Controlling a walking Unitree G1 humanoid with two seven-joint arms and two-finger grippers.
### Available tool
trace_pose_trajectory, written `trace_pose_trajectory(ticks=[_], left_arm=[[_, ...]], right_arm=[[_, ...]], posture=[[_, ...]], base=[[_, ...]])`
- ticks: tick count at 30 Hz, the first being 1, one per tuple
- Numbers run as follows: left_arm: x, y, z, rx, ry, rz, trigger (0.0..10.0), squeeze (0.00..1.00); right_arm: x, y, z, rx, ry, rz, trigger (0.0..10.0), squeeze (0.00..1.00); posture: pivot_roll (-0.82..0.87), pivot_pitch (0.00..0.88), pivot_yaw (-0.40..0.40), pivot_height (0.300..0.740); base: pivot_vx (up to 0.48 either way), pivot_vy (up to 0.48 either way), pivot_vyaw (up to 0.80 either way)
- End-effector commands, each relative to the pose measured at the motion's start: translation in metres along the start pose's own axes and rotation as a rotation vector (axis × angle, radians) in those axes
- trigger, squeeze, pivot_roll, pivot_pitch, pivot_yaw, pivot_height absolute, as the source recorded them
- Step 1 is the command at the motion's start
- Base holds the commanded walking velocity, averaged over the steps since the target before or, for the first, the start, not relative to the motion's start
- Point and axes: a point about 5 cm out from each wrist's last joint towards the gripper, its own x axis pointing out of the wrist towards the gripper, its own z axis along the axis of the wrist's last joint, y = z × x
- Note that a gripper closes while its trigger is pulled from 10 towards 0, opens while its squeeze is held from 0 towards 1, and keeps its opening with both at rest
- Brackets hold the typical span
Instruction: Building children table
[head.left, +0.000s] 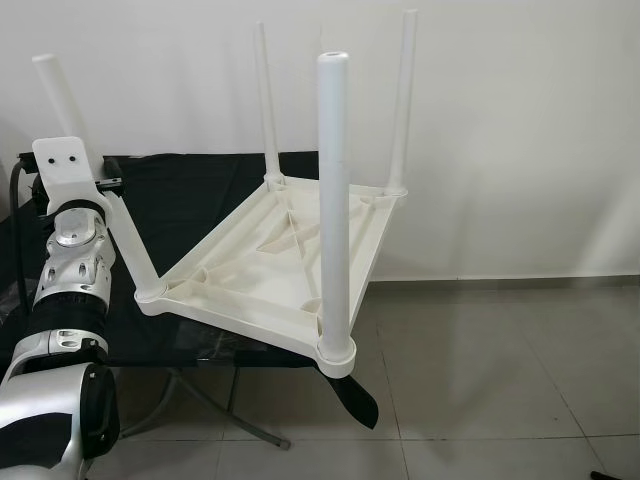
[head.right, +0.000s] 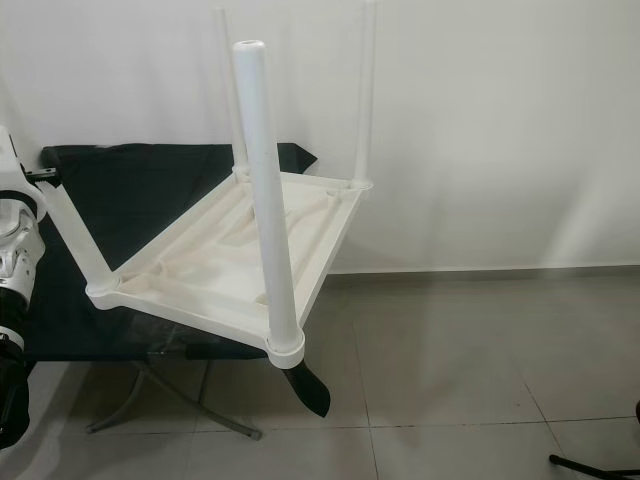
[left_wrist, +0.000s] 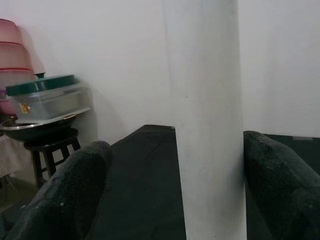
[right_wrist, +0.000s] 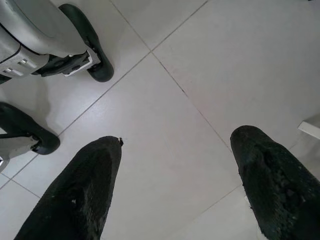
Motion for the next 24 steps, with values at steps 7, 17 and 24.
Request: trace_pose_trajectory(ticks=[7,17,24], left_arm=[[-0.023,0.065,-0.077,-0.092,0.178,0.011,10.0,0.00],[-0.029,0.052,-0.084,-0.060,0.172,-0.098,10.0,0.00],[-0.032,0.060,-0.090,-0.068,0.183,-0.092,10.0,0.00]], right_arm=[[-0.204,0.191,0.324,-0.501,-1.256,0.506,10.0,0.00],[-0.202,0.188,0.324,-0.497,-1.252,0.500,10.0,0.00],[-0.201,0.188,0.324,-0.496,-1.250,0.501,10.0,0.00]], posture=[[0.09,0.000,0.000,0.740],[0.09,0.000,0.000,0.740],[0.10,0.000,0.000,0.740]], base=[[0.000,0.000,0.00],[0.000,0.000,0.00],[0.000,0.000,0.00]])
